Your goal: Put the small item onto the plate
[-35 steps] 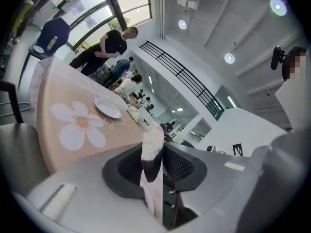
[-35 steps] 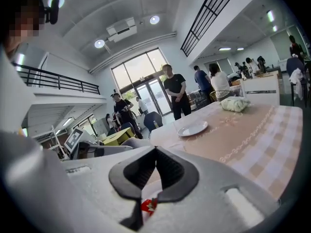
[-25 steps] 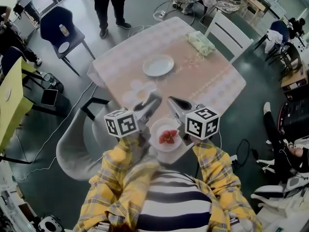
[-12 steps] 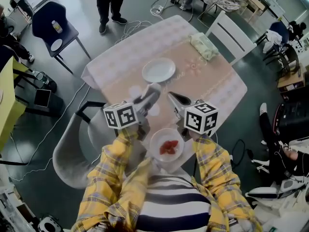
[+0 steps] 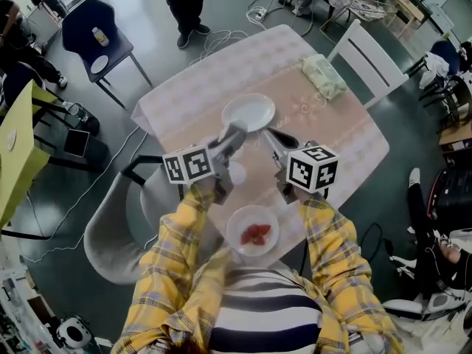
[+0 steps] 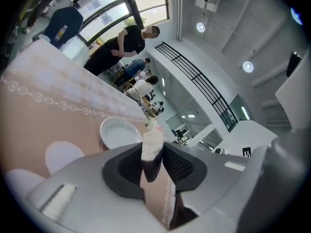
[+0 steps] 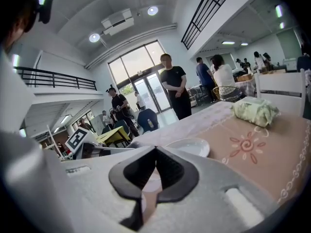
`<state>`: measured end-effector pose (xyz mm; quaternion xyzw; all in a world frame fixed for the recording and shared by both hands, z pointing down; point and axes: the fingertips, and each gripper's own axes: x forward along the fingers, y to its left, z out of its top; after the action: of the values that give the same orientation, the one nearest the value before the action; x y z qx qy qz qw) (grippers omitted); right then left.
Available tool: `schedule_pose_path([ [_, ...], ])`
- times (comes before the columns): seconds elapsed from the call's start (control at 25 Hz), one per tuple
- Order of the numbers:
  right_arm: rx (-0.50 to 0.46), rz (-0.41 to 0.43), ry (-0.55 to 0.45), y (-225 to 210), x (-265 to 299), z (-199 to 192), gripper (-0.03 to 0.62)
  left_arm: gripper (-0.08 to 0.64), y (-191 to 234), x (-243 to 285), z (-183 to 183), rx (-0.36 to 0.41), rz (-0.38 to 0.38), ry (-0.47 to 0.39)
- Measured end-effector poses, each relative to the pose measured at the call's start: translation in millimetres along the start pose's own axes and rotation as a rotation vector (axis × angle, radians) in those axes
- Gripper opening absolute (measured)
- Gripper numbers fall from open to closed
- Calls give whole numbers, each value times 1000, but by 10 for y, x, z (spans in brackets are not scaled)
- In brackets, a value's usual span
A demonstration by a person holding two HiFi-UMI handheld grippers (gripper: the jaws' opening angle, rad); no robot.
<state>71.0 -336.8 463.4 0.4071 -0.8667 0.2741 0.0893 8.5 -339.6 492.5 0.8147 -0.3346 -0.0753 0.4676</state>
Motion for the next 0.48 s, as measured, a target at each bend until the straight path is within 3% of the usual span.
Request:
schedule_pose_path([
  [0.28, -21, 4, 43, -172, 232, 46, -2, 95, 107, 262, 180, 23, 17, 28],
  [0.48, -75, 3, 122, -264, 471, 12, -3, 95, 176, 443, 188, 90, 50, 118],
])
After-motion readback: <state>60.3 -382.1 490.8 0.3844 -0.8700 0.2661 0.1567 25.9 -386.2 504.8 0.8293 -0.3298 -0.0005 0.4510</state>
